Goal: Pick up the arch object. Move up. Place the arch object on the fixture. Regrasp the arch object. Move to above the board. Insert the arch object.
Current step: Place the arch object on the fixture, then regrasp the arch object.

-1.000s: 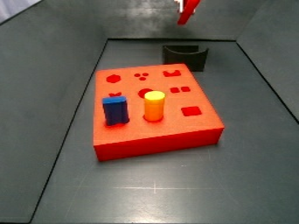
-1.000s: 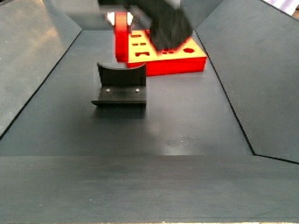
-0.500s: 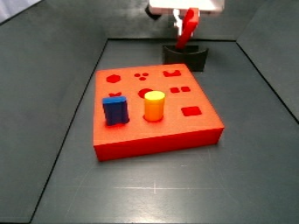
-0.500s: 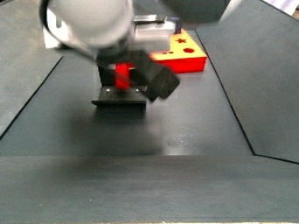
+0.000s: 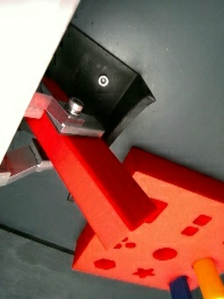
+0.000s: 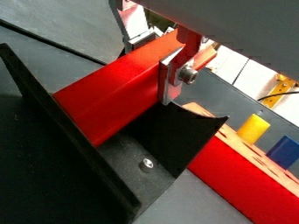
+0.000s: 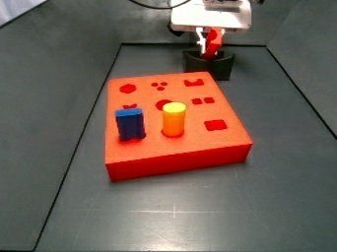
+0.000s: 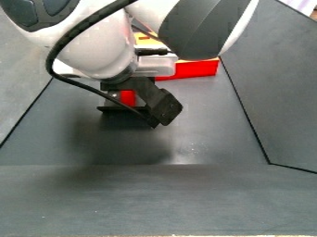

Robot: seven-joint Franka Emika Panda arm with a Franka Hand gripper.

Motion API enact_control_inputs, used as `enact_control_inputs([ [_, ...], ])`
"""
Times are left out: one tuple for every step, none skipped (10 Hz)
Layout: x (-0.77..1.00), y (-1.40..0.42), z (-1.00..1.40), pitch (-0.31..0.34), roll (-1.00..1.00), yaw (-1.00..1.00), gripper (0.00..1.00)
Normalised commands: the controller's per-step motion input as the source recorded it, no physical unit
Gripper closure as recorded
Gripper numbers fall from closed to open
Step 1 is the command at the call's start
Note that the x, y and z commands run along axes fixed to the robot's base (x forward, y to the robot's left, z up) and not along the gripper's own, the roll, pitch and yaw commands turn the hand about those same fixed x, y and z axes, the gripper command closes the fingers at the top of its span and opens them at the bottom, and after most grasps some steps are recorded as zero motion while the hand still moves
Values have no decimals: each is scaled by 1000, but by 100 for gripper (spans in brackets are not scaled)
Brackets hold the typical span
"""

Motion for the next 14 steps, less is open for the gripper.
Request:
enact_control_inputs([
  [79, 56, -358, -37, -127, -84, 100],
  [79, 52, -358, -36, -127, -70, 100],
  [0, -500, -167, 0, 0, 0, 100],
  [0, 0, 0, 0, 0, 0, 0],
  [0, 0, 1000, -5, -61, 2, 0],
  [-9, 1, 1000, 1, -46, 10, 0],
  [-17, 0, 1000, 7, -26, 16, 0],
  [-28, -3, 1000, 17, 11, 17, 0],
  [-36, -2, 1000, 27, 30, 17, 0],
  [-36, -1, 812, 43, 43, 12, 0],
  [-34, 2, 694, 51, 44, 8, 0],
  [-31, 2, 448, 62, 48, -1, 0],
  [-32, 0, 324, 66, 49, -6, 0],
  [4, -1000, 872, 56, 1000, 31, 0],
])
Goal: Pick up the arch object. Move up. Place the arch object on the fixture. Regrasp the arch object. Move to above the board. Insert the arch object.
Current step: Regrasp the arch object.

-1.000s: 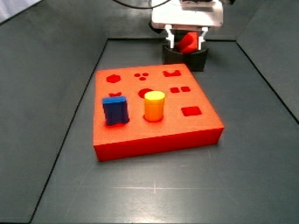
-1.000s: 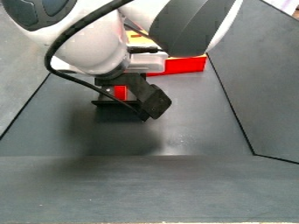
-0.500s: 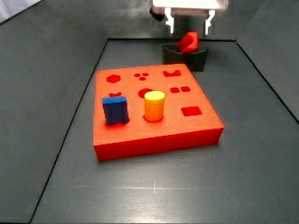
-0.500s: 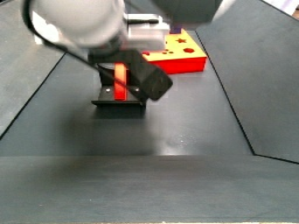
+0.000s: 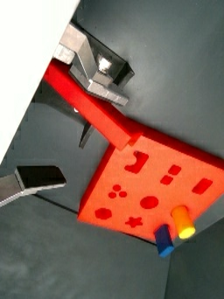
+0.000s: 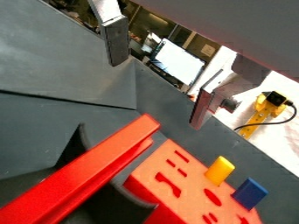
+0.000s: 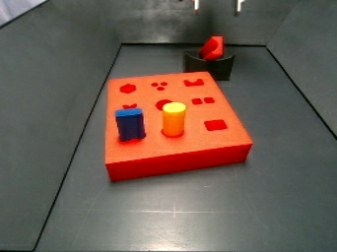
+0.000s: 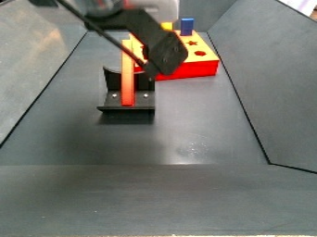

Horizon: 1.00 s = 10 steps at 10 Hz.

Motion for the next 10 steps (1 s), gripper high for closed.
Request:
enact_control_inputs([
  [8, -1000, 838, 56, 1000, 30, 0],
  [-20, -1000, 803, 46, 1000, 29, 0],
  [-60, -1000, 746, 40, 1000, 28, 0],
  [-76, -864, 526, 33, 1000, 27, 0],
  [-69, -743, 370, 32, 1000, 27, 0],
  [-33, -432, 88, 28, 1000, 27, 0],
  [-25, -294, 47, 27, 1000, 27, 0],
  [-27, -49, 34, 25, 1000, 27, 0],
  [-32, -18, 32, 23, 1000, 27, 0],
  [-24, -40, 16, 18, 1000, 27, 0],
])
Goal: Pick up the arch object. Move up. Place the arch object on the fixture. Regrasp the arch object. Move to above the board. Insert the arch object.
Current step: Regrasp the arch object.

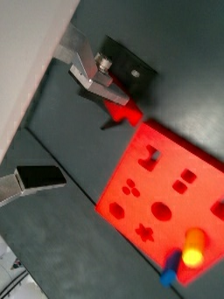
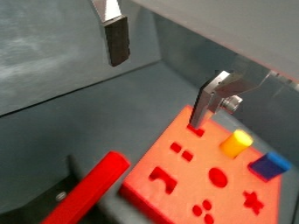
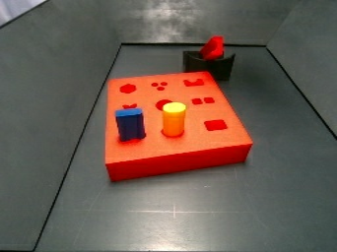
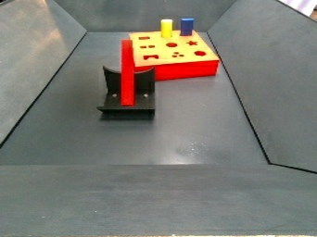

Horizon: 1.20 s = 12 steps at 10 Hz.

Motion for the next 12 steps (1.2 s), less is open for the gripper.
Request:
enact_control_inputs([
  [-20, -30, 16, 14, 1000, 28, 0],
  [-16, -21, 10, 11, 1000, 29, 0],
  [-10, -19, 6, 9, 1000, 29, 0],
  [-3, -15, 9, 6, 1000, 30, 0],
  [-1, -14, 10, 6, 1000, 31, 0],
  [-1, -18, 8, 11, 1000, 33, 0],
  [2, -14, 7, 15, 1000, 34, 0],
  [20, -22, -2, 24, 1000, 36, 0],
  [26, -20, -3, 30, 1000, 37, 0],
  [41, -25, -2, 44, 1000, 41, 0],
  [53, -27, 3, 56, 1000, 44, 0],
  [69, -31, 0, 78, 1000, 53, 0],
])
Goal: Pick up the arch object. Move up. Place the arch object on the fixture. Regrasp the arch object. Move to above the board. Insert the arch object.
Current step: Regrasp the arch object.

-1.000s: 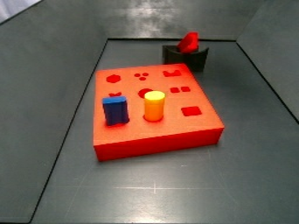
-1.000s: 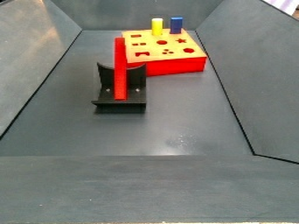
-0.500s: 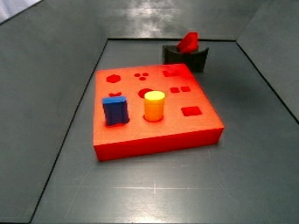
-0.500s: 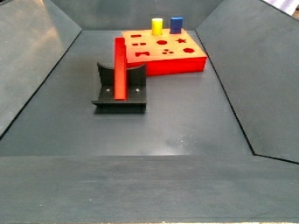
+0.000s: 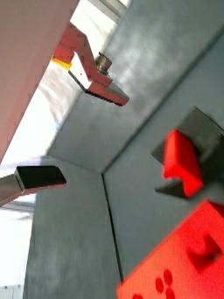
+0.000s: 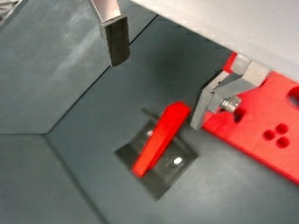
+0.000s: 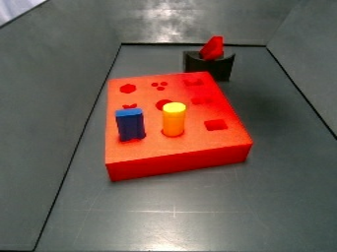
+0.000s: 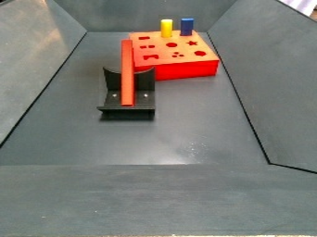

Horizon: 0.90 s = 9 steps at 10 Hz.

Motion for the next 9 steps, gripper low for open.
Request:
enact_control_inputs([
  [77, -35, -3, 91, 1000, 58, 0],
  [91, -39, -1, 126, 1000, 75, 0],
  [102, -44, -2, 158, 1000, 92, 0],
  [106, -48, -6, 202, 1000, 137, 0],
  [104, -49, -6, 205, 903, 153, 0],
  [104, -51, -5, 178, 637, 184, 0],
  [101, -50, -7, 162, 508, 197, 0],
  [95, -40, 4, 110, 251, 219, 0],
  [90, -40, 0, 85, 188, 224, 0],
])
